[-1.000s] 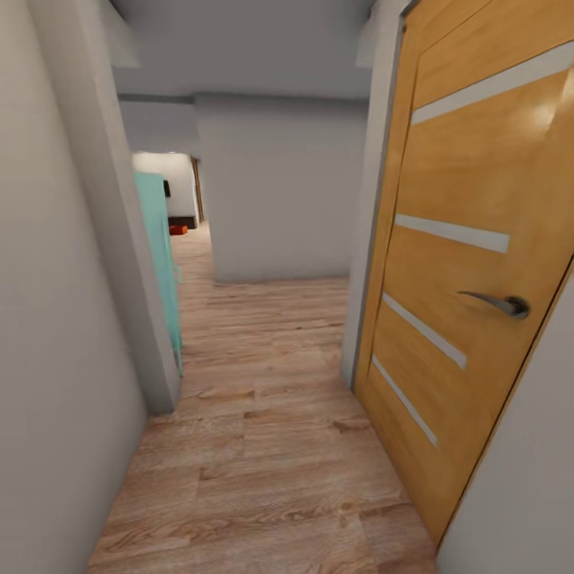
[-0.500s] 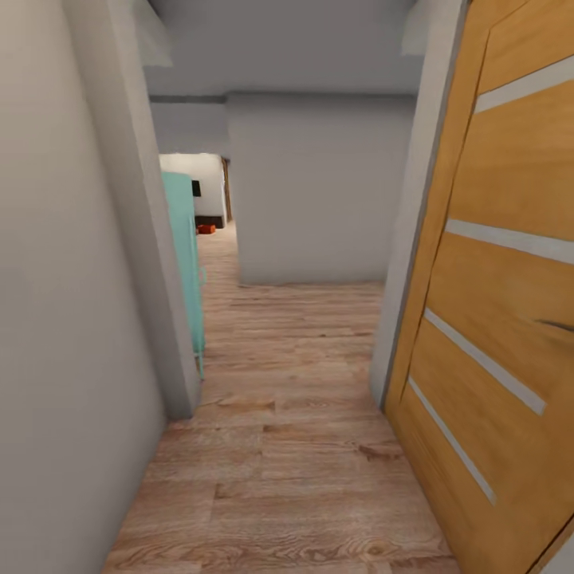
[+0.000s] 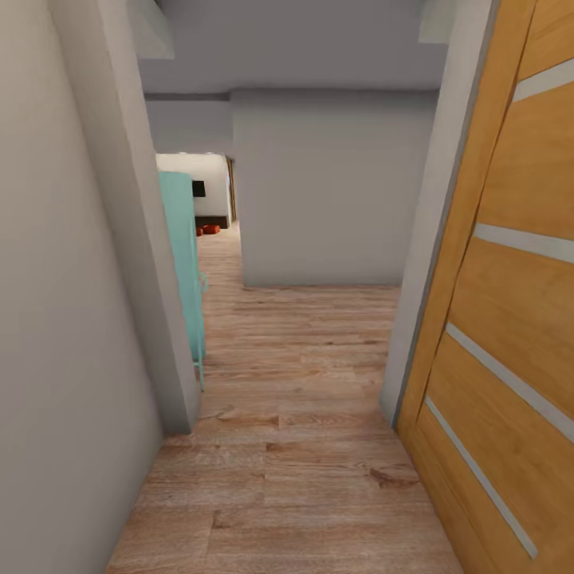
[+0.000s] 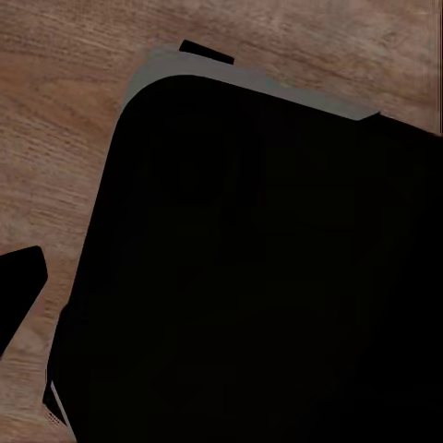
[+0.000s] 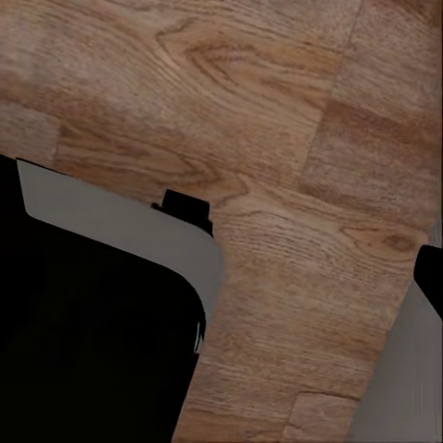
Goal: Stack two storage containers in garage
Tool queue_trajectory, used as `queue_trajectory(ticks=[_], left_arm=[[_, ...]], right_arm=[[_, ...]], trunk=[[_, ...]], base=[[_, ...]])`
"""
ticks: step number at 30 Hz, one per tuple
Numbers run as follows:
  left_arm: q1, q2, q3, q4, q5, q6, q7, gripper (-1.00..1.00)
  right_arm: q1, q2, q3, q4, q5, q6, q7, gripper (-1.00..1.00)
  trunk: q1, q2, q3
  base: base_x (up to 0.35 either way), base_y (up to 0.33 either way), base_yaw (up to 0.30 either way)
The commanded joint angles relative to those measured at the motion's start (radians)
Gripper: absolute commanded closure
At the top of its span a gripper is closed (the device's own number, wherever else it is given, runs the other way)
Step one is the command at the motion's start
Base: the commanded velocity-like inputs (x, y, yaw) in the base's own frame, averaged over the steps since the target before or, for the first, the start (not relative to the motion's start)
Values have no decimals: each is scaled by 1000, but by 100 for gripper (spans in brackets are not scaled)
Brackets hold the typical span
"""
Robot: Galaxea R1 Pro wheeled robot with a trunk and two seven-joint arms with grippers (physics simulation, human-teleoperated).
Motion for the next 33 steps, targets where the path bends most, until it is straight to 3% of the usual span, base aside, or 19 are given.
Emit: queue_trajectory(ticks=[1,33], left_arm=[[0,0,7,0,0,-2,1,-100],[0,0,6,0,-1,2,1,-100]], right_arm=[[-1,6,8,3,-10,-6,-1,-100],[-1,5,10,3,-5,-7,-3,-100]], trunk=[[1,0,-1],[1,0,-1]], base=[[320,0,0],[322,0,0]])
